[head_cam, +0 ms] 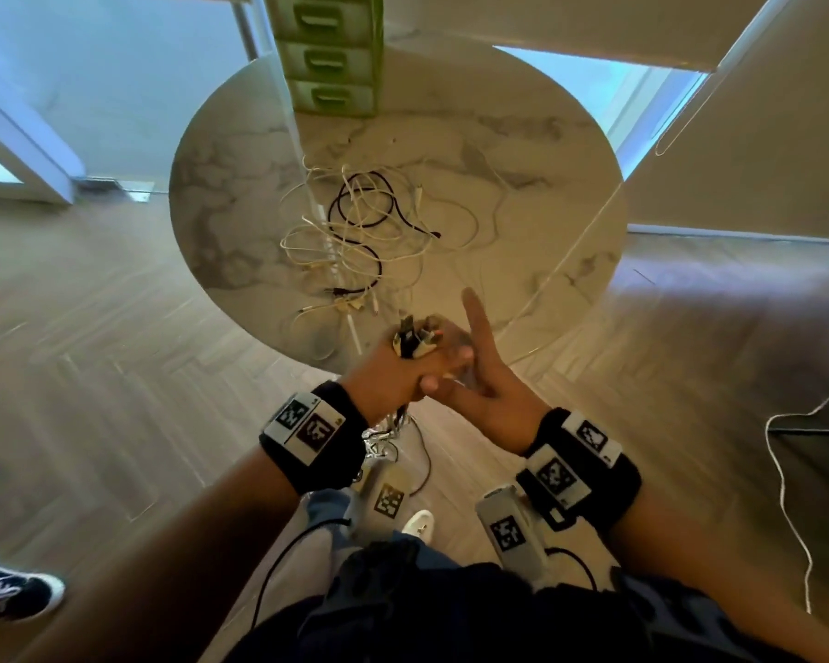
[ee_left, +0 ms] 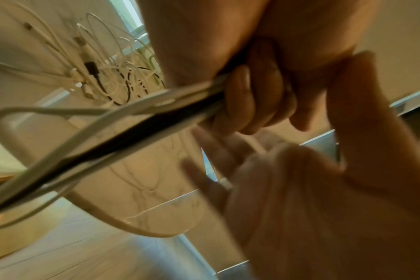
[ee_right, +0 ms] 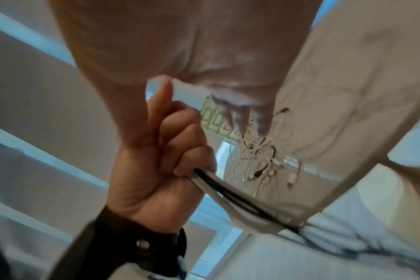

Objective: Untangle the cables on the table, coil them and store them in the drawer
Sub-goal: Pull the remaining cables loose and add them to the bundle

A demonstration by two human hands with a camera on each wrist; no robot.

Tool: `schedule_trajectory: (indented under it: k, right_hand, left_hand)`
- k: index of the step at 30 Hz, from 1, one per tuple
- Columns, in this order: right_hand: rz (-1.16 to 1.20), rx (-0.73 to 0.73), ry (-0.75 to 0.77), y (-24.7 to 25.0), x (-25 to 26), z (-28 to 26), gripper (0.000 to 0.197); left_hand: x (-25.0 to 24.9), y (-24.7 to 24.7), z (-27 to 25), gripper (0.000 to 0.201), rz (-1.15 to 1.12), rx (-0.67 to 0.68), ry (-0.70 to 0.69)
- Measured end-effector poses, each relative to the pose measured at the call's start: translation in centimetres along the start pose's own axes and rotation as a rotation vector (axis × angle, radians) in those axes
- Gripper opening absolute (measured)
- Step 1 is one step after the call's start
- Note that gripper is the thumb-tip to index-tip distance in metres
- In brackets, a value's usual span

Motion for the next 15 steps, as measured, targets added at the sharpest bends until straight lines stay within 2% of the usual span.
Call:
schedule_trajectory:
  k: [1,2,3,5,6,9,11,15]
  right_hand:
    - [0.086,0.074,-0.011,-0.5,-0.8,0.0,0.104]
    - [0.068,0.124,-0.044,-1.0,-1.4,-0.1,0.098]
    - [-0.035,0.147,-0.091,-1.5,-2.0,-0.2,0.077]
    - [-0.272,0.125,-0.136,-1.8,-2.8,-0.1,0.019]
    - [-0.318,0.105,-0.147,-1.8,-2.8,-0.2,0.010]
    - [-0.264,0.031,-0.127,-1.8,-2.0,-0.4,0.015]
    - [-0.227,0.025,-0.090,-1.7,-1.5,-0.6,0.018]
    - [-0.262,0.116,-0.107,-2.0,-1.5,-0.9,0.019]
  left_hand:
    - [-0.8,-0.3,-0.1,0.019,-0.010,0.015,-0.037]
    - [-1.5,-0.5,-0.1,0.024,0.009,0.028,-0.073]
    - [-2.2,-0.9,-0.2,0.028,0.053,0.037,-0.107]
    - [-2.7,-1.4,-0.3,0.031,0.165,0.037,-0.166]
    - [-2.5,-1.5,-0.3,0.032,0.208,0.029,-0.174]
    - [-1.6,-1.7,-0.7,0.026,0.229,0.032,-0.135]
    - [-1.2,-1.6,-1.1,0.022,0.143,0.017,-0.117]
    - [-0.8,-1.4,-1.2,0.047,0.060,-0.046,-0.060]
Point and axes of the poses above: each hand's wrist, its own z-axis towards the middle knuckle, its own y-axis out of the back of the hand, x = y × z, the point moved 6 cm from there along z, towards the middle knuckle, and after that the axes turned 7 degrees about x, right-handed, at the moved point
